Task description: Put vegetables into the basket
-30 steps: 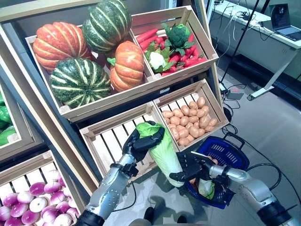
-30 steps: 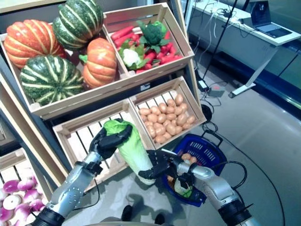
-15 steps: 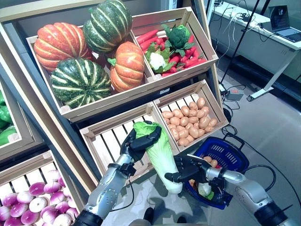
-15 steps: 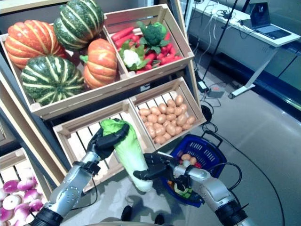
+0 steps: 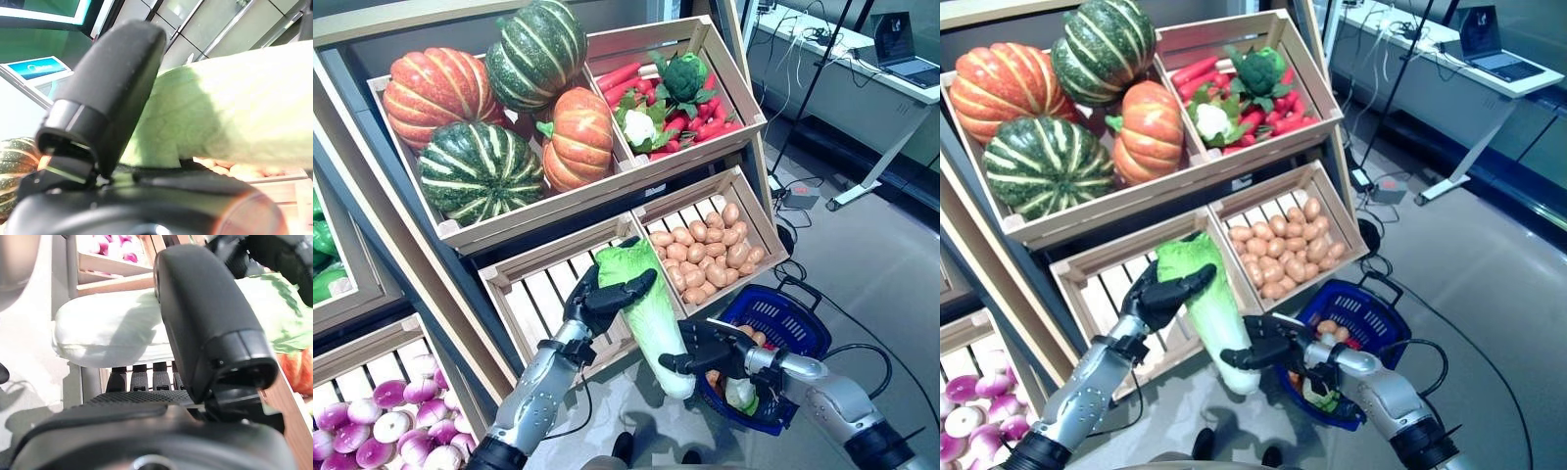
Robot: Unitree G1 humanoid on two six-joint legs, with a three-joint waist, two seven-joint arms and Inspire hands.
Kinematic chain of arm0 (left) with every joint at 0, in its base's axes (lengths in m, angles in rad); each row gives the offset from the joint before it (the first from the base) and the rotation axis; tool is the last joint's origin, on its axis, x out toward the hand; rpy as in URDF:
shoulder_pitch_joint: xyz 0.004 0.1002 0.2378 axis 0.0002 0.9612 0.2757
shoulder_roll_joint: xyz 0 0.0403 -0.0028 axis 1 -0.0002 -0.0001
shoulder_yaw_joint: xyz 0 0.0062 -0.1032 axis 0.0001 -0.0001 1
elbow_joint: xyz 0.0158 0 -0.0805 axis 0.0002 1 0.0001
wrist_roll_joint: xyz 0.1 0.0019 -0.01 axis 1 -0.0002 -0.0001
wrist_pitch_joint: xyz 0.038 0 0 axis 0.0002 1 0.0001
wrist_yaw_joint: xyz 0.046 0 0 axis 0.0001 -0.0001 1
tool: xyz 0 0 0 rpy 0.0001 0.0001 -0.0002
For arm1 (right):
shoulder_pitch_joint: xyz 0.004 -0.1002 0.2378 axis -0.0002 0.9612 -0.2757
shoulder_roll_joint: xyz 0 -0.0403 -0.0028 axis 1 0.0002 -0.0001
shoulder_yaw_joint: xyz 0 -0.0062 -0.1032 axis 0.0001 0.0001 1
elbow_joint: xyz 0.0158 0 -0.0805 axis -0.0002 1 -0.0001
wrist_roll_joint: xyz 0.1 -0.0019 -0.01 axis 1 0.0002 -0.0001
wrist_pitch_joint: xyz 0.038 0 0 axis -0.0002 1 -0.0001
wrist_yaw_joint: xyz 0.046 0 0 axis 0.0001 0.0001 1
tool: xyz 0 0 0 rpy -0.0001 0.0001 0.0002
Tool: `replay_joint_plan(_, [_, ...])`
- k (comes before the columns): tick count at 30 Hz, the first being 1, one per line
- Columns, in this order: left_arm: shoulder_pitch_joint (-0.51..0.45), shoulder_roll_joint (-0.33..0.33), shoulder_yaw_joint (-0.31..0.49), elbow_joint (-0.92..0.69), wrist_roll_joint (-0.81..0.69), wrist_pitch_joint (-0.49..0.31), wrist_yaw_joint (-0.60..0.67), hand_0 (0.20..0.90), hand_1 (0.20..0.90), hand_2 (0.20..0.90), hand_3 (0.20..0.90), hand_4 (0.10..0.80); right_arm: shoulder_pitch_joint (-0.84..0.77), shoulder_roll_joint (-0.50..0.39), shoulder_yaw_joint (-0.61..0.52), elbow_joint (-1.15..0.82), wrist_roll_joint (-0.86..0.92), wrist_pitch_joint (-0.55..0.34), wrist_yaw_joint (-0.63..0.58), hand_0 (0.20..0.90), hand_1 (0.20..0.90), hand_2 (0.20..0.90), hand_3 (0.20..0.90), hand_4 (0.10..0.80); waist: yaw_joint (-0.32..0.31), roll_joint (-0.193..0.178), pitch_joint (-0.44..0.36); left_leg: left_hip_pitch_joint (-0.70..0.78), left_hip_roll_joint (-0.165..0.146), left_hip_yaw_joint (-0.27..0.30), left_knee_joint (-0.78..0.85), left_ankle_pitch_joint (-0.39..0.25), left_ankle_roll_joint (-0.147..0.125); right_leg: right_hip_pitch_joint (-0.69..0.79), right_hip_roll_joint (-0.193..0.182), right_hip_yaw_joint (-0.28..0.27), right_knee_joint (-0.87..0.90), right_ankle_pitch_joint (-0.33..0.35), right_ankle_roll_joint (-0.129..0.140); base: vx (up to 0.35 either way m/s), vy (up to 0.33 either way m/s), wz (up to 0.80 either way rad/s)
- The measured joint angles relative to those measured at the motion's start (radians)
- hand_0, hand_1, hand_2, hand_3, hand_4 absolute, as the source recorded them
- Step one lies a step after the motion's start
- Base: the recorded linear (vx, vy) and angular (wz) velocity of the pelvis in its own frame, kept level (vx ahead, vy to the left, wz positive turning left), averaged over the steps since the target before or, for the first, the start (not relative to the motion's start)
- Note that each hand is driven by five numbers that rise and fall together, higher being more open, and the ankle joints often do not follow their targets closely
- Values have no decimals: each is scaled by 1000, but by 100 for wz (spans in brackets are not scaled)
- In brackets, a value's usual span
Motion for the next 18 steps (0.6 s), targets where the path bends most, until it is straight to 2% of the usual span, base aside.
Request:
replay_joint_plan(4, [2, 11, 12, -13, 8, 3, -20, 900, 900, 900, 900, 800, 60, -23, -74, -3, 0, -16, -26, 300, 300, 300, 300, 400, -1, 0, 0, -1, 0, 2, 0, -1, 1, -2, 0, 2, 0, 0, 0, 0, 0, 0])
replay_joint_plan(11, [32, 8, 106, -27, 7, 10, -28, 900, 900, 900, 900, 800, 161, -23, -220, -6, 0, -80, -136, 300, 300, 300, 300, 400, -35, 2, 0, -10, 0, 6, 0, -4, 5, -13, 0, 9, 0, 0, 0, -33, -8, -3])
replay_joint_plan(18, [40, -18, 118, -28, 8, 24, -28, 900, 900, 900, 900, 800, 197, 55, -298, -5, 1, -188, -250, 300, 300, 300, 300, 400, -52, 6, 1, -10, 2, 25, 0, -6, 5, -20, 2, 26, -2, 0, 0, -31, -21, -6])
